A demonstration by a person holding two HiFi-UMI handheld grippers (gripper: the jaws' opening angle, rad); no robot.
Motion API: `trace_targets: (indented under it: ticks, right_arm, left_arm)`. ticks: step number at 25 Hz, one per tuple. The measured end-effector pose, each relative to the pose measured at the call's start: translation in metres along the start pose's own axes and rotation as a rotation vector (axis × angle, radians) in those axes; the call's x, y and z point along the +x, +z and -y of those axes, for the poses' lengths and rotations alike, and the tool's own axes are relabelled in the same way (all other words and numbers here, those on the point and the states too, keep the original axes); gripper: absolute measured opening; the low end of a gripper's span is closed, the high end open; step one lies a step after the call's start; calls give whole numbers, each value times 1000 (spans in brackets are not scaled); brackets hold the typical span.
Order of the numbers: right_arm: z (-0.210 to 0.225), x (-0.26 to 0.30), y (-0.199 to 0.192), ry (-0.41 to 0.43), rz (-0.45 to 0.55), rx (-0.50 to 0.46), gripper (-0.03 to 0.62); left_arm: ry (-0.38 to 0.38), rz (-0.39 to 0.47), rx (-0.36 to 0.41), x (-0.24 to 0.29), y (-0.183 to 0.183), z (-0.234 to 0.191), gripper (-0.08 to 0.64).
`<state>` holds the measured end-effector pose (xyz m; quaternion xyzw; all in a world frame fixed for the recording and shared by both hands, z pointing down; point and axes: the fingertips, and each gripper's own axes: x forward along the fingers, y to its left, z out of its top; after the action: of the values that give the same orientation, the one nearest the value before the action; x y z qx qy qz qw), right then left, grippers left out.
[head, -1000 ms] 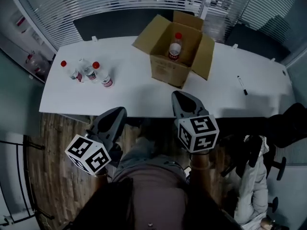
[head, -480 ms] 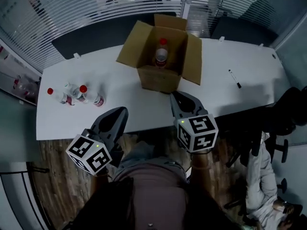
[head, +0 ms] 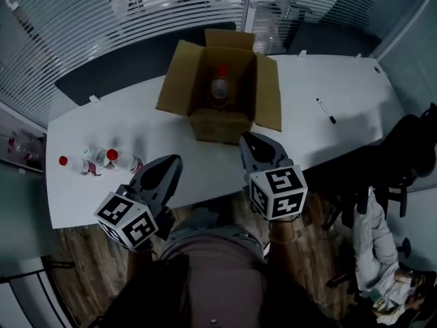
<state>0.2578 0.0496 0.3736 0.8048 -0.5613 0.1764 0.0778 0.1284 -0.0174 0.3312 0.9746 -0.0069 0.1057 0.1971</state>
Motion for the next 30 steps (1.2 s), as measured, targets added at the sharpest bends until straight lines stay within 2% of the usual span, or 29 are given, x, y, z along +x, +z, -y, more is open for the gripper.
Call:
trace_targets:
  ticks: [14,23,30]
  right_arm:
    - [7,51,32,-57,-1,-17,32]
    - [14,77,48,-59,-13,-57,40]
    - [29,101,61,-26,-34,-74,80]
  left_arm:
    - [-81,-34,-23,30,20,-46,9]
    - [-81,-17,-62,40,23,-73,9]
    - [-39,-23,-90,53,28,-85,9]
